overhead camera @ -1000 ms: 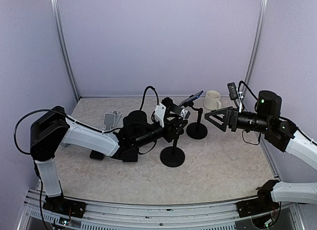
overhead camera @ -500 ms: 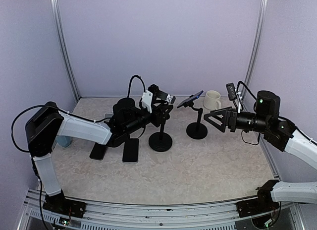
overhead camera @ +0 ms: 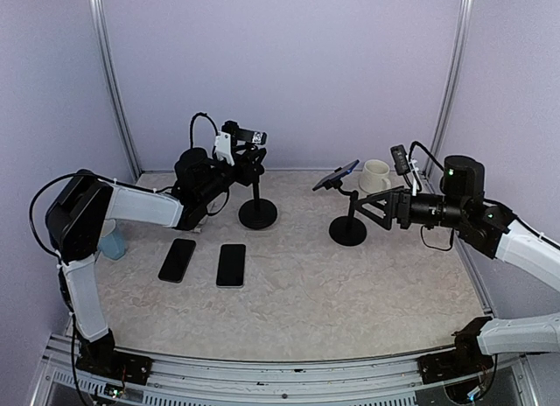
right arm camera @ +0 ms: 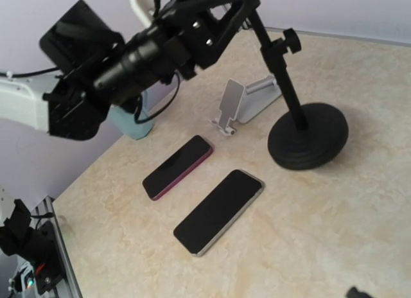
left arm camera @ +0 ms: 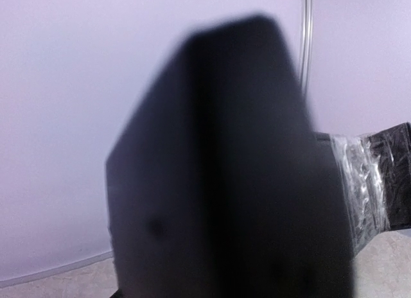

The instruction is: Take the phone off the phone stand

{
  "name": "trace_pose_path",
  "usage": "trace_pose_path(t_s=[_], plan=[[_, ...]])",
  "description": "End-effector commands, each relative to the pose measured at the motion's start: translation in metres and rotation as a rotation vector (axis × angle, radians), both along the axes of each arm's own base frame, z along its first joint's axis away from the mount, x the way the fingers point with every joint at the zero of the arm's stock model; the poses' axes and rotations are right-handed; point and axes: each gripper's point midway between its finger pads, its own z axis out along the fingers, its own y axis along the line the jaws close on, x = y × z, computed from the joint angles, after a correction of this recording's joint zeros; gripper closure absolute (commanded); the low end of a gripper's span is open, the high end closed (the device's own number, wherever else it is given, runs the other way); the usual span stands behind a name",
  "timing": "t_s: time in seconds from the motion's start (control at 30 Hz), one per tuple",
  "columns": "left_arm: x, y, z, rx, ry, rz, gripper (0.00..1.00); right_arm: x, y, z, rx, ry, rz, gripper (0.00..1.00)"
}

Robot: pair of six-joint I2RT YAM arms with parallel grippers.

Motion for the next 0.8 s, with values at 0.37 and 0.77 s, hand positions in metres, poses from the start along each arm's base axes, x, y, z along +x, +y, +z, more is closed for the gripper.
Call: trace_pose_path(t_s=[0.37,0.77], plan=[[0.054,0.053,0.027,-0.101,-0.129,0.09,0.68,0.017,0.0,0.004,-0.01,-0.014,0.01,0.06],[0.055,0.063,0.005,-0.052,-0.107,0.132,0.66,0.021,0.001,0.003,-0.006,-0.012,0.021,0.06]])
